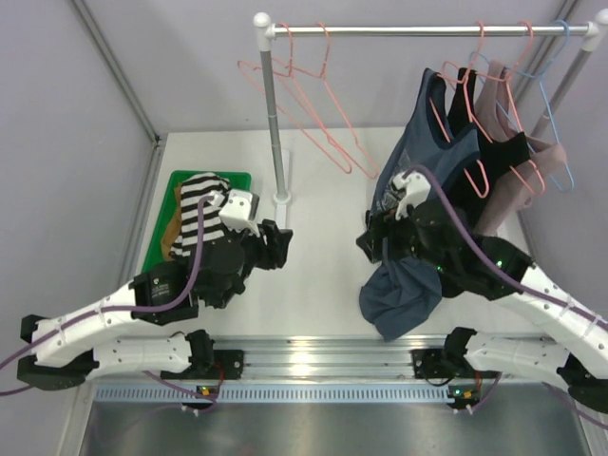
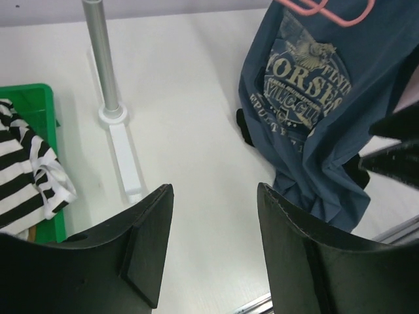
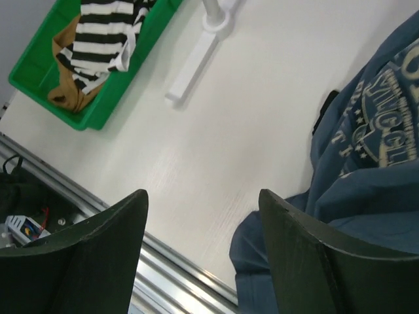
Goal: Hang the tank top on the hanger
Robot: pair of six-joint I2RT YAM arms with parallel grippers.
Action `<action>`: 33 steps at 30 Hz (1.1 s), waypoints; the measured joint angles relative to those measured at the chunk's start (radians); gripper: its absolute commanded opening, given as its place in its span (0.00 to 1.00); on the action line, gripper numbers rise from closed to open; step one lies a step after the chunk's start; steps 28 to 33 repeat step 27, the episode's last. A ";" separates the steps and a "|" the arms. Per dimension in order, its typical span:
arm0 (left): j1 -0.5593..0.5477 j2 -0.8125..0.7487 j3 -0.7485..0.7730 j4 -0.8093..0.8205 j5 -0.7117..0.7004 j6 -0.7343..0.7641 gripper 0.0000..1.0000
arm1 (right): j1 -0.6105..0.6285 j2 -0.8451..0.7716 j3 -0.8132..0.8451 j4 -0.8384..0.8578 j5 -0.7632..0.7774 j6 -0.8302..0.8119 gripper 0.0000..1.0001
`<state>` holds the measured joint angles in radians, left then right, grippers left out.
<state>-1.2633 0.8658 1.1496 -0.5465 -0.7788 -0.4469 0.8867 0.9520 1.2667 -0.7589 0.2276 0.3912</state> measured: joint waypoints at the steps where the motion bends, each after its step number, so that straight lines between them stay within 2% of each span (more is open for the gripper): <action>1: 0.000 0.000 -0.009 -0.012 -0.010 -0.012 0.59 | 0.035 -0.019 -0.064 0.017 0.024 0.020 0.68; 5: 0.000 -0.009 -0.058 -0.053 -0.040 -0.072 0.59 | 0.128 -0.108 -0.283 0.106 0.082 0.095 0.68; 11: 0.000 -0.035 -0.158 -0.110 -0.054 -0.167 0.59 | 0.148 -0.212 -0.487 0.211 0.095 0.166 0.71; 22: 0.000 -0.034 -0.219 -0.170 -0.053 -0.283 0.59 | 0.150 -0.273 -0.552 0.271 0.141 0.167 0.75; 33: 0.000 -0.019 -0.223 -0.174 -0.053 -0.290 0.59 | 0.150 -0.286 -0.562 0.271 0.161 0.167 0.77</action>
